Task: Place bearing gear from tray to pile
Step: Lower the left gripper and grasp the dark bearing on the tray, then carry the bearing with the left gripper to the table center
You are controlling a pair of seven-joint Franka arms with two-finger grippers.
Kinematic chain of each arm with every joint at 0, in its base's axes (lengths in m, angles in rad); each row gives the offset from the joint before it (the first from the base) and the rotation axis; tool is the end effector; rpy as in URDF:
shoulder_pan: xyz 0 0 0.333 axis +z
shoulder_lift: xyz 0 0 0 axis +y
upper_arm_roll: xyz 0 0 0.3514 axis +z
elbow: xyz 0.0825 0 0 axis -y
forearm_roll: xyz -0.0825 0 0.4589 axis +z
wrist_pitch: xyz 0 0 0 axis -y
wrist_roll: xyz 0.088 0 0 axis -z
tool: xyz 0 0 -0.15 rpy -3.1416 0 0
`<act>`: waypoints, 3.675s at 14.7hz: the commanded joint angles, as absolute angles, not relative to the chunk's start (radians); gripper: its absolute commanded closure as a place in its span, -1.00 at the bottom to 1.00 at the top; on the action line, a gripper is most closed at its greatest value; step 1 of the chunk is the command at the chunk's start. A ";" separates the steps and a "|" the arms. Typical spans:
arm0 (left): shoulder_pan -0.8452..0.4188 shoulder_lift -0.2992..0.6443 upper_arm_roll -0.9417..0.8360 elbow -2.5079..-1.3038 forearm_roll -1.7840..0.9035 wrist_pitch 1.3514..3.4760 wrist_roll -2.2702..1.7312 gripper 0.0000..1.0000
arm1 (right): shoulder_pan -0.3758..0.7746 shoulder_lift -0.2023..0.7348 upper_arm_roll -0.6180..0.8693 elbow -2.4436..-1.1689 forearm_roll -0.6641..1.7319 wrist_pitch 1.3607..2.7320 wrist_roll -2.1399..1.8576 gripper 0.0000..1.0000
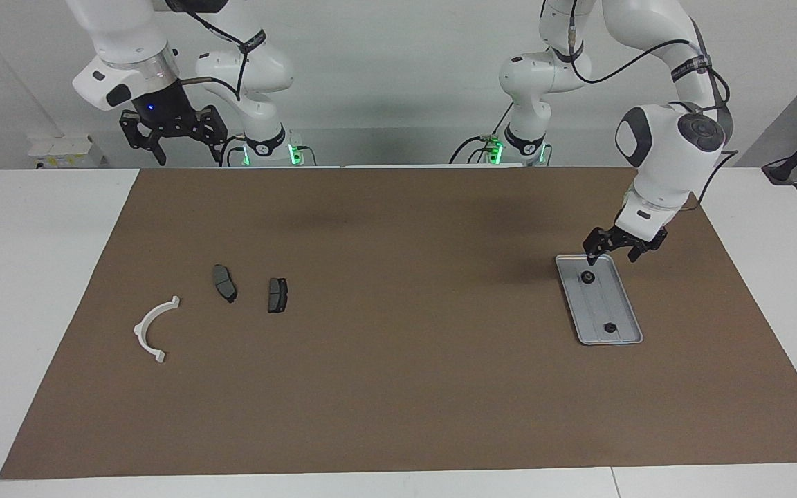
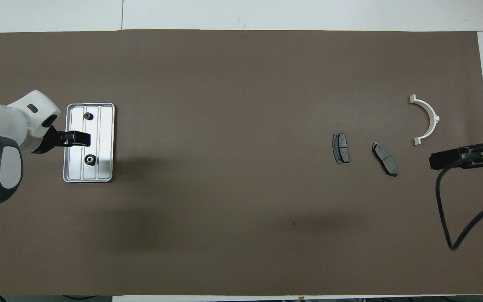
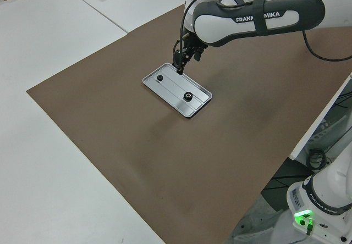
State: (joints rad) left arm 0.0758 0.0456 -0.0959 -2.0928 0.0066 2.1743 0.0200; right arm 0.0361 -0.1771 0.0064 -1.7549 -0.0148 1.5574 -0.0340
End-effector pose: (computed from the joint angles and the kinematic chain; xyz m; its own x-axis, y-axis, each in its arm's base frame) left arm 0.6229 -0.0119 0.3565 0.9984 -0.0436 0.0361 -0.0435 -0.9991 -0.0019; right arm 0.5633 0.0220 0.6210 0.9969 0.0761 -0.0209 0.0764 -0.9970 0.0152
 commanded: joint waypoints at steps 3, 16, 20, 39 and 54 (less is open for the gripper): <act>0.098 0.055 -0.101 -2.189 -0.003 2.265 0.078 -1.00 | 0.026 -0.088 0.009 -1.674 -0.008 1.577 -0.021 -1.00; 0.103 0.172 -0.100 -2.209 -0.003 2.373 0.123 -1.00 | 0.028 -0.097 0.009 -1.697 -0.006 1.571 0.008 -1.00; 0.120 0.172 -0.100 -2.215 -0.003 2.375 0.147 -1.00 | 0.028 -0.097 0.009 -1.701 -0.011 1.577 0.008 -1.00; 0.124 0.167 -0.101 -2.131 -0.005 2.291 0.138 1.00 | 0.028 -0.107 0.011 -1.726 -0.011 1.601 -0.014 -1.00; -0.445 0.190 -0.109 -1.706 0.054 1.919 -0.808 1.00 | 0.015 -0.124 0.008 -1.759 -0.009 1.608 -0.005 -1.00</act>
